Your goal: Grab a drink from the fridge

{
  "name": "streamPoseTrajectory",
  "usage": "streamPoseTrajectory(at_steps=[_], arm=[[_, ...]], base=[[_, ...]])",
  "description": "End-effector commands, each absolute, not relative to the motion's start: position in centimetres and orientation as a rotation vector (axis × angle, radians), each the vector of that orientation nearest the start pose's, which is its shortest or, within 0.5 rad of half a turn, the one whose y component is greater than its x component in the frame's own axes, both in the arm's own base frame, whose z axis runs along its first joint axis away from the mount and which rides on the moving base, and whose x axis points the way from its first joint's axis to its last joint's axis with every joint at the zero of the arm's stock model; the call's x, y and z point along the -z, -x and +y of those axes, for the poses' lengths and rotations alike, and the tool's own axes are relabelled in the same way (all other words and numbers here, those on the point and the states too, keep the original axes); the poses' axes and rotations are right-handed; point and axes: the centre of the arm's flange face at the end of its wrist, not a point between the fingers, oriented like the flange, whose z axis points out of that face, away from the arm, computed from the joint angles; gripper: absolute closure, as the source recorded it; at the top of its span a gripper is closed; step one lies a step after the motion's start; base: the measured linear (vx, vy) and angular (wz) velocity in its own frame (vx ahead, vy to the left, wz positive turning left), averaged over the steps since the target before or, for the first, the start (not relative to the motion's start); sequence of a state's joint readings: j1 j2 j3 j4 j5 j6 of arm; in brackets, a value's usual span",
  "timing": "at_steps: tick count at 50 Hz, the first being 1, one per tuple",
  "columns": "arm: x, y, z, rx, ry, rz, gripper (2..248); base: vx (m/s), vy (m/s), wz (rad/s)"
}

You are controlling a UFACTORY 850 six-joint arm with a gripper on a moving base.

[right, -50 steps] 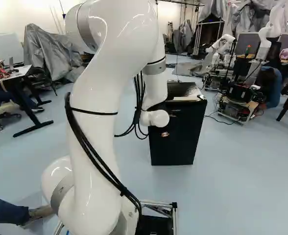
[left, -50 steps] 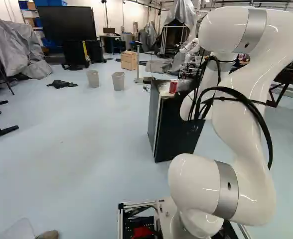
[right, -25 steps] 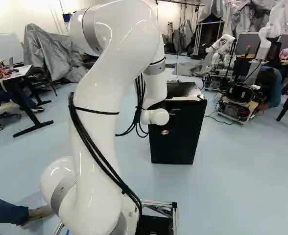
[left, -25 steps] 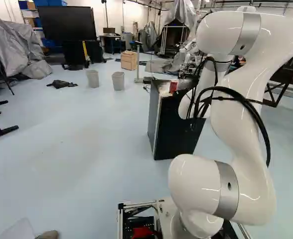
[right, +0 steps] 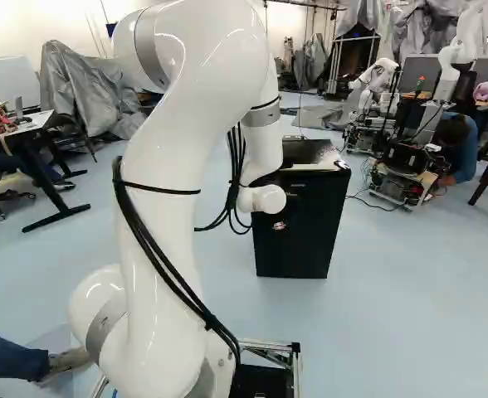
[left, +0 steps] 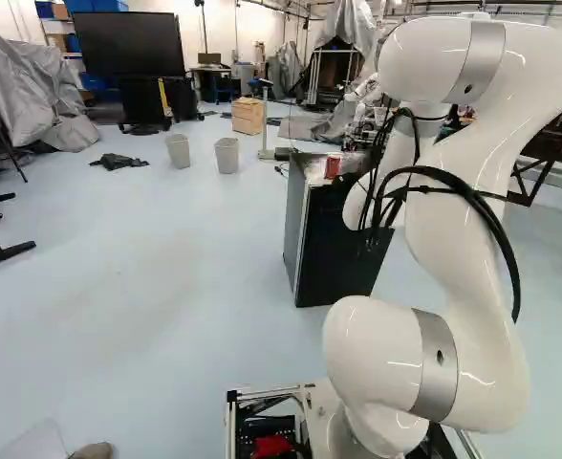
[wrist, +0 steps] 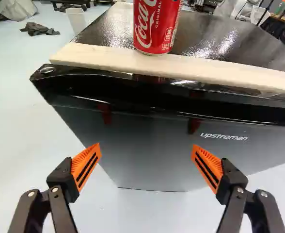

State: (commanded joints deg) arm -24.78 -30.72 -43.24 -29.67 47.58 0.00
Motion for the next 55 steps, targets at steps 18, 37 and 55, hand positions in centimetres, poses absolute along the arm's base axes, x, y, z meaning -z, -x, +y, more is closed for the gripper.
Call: streamPoseTrajectory(at_steps=[18, 37, 55], arm=[[-26.9, -47.6, -18.3, 1.567, 2.782, -0.19, 3], [-26.8, -48.1, -18.3, 1.572, 2.779, -0.196, 3], [-26.8, -48.8, -18.4, 1.579, 2.774, -0.203, 3]], base=[[0.0, 0.0, 0.0], [0.0, 0.0, 0.0], [0.0, 0.0, 0.0]])
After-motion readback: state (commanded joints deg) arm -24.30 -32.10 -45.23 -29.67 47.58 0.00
